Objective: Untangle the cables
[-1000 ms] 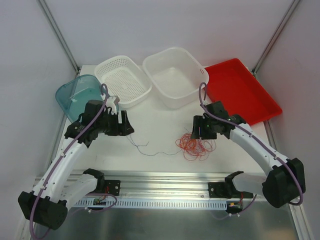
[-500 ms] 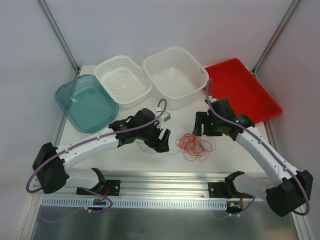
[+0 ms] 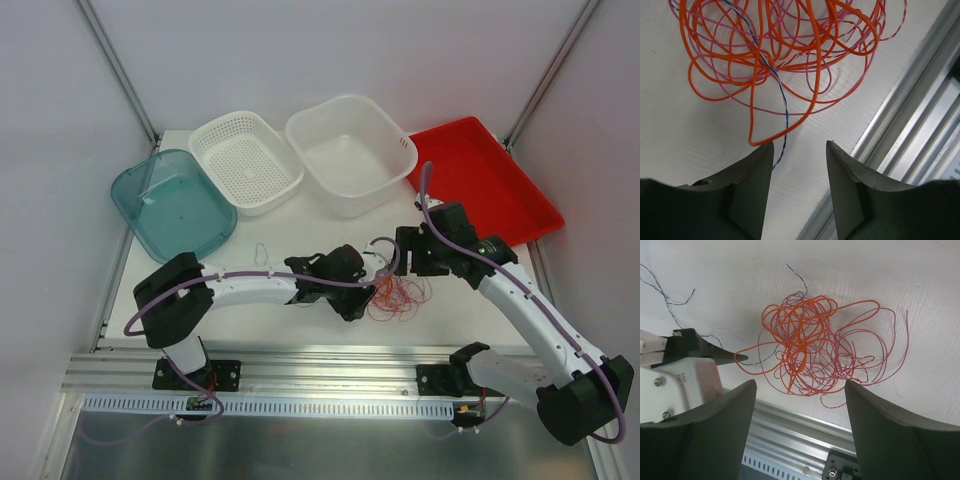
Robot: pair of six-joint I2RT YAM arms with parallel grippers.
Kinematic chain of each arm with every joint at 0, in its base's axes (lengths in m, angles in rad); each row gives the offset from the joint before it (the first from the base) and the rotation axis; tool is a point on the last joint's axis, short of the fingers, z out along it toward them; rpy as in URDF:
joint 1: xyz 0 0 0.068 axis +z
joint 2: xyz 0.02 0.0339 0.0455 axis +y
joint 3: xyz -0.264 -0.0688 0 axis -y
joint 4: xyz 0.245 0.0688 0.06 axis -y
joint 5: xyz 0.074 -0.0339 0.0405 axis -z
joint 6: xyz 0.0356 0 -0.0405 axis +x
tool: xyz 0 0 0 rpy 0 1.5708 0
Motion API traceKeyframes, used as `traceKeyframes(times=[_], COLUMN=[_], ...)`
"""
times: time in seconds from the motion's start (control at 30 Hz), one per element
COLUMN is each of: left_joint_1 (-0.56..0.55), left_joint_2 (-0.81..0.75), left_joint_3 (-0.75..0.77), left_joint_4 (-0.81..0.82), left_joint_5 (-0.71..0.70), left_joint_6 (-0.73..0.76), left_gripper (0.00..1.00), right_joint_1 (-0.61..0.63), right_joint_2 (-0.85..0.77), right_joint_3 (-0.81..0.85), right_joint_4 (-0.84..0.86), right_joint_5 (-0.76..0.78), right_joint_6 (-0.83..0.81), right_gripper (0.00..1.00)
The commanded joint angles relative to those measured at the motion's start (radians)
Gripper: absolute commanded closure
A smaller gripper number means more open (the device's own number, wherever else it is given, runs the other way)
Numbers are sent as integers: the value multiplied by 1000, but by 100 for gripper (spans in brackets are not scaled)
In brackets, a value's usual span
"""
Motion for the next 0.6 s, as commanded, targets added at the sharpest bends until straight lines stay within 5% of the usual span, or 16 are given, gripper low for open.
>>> traceKeyframes(times=[0.0,0.1,0.2,0.57], left_joint_1=[-13,-13,-13,-11], left_joint_2=[34,63,60,-151], left_joint_3=[22,-2,-5,-79], left_joint_4=[108,165,171,169], left_joint_5=[-52,-68,-54,-17], left_joint_6=[36,31,26,-53], left_gripper=[54,68,99,100], right_joint_1=[3,3,3,23], right_joint_2=[-28,-23,-11,156], right_joint_3=[-21,-44,-74,-223], right_joint_4=[27,59,100,336], right_joint_5=[-11,-28,-61,-154], right_joint_6=[-2,5,5,34], right_gripper=[24,24,24,30])
